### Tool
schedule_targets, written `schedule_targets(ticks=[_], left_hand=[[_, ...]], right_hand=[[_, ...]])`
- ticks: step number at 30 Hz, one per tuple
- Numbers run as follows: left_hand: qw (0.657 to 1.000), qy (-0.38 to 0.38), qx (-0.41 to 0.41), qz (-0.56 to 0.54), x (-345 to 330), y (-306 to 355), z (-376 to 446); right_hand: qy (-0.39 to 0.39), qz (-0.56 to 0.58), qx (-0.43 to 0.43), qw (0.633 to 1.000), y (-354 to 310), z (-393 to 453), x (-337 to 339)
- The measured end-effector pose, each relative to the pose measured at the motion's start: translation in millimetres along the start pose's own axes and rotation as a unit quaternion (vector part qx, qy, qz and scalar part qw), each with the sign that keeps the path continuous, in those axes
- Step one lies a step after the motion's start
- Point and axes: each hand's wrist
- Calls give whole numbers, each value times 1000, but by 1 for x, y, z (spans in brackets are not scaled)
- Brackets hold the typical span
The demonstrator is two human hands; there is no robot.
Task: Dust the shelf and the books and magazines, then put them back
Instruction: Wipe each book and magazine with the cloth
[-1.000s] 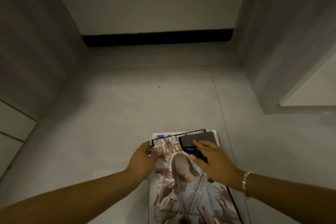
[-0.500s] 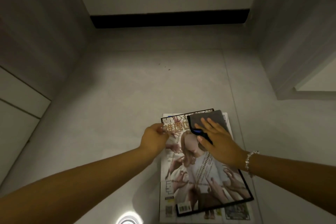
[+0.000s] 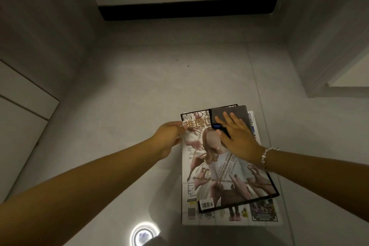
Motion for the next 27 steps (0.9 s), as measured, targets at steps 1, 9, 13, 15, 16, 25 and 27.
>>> schedule_targets(ticks=[1,9,13,15,16,25,27], left_hand=[[1000,-5,-1,0,3,2,1],[999,-9,-23,-27,2,4,7],[998,-30,-41,-26,3,10,10],[998,-51,-32,5,3,12,9],[998,-55,-21,17,3,11,9],[997,-78,-10,5,5,-2,19],[997,-80,-5,8,4,0,22]], right_hand=[[2,-2,-3,1000,0,1,0],[10,-1,-14,1000,-2,13,-2],[16,8,-19,1000,-5,18,-1],[11,-2,-26,1000,-5,20,-2],[8,-11,-26,1000,-5,20,-3],[-45,-72,154,984,-1,12,3],[-20,-78,110,991,6,26,7]])
Point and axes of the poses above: each hand's wrist, its own z-axis towards the middle knuckle, its own x-axis out of the back of the hand, y = z × x, and after that the axes turned 3 degrees about y, right-handed
